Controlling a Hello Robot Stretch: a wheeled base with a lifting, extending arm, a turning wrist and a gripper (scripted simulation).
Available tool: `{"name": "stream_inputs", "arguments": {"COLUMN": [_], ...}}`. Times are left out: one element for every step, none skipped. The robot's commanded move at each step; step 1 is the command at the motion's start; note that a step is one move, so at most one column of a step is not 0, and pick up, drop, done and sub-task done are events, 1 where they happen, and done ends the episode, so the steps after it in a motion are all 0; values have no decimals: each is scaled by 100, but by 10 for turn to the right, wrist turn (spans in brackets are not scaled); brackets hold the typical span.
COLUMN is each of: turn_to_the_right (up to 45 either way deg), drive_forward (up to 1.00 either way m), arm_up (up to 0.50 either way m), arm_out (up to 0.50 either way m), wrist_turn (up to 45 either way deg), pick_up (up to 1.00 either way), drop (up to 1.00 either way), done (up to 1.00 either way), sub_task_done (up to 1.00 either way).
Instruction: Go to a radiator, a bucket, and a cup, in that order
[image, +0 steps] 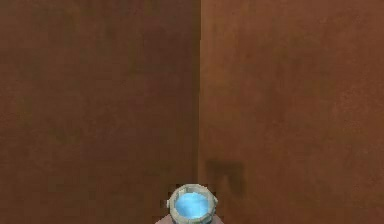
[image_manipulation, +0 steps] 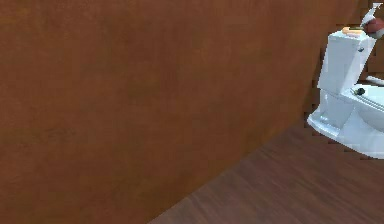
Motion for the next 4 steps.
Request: {"name": "stream_inputs", "arguments": {"turn_to_the_right": [-450,-450,-450,-240], "drive_forward": [0,0,0,0], "arm_up": [0,0,0,0], "arm_out": [0,0,0,0], "wrist_turn": [0,0,0,0], "pick_up": [0,0,0,0], "drop": [0,0,0,0], "done": [0,0,0,0], "sub_task_done": [0,0,0,0]}}
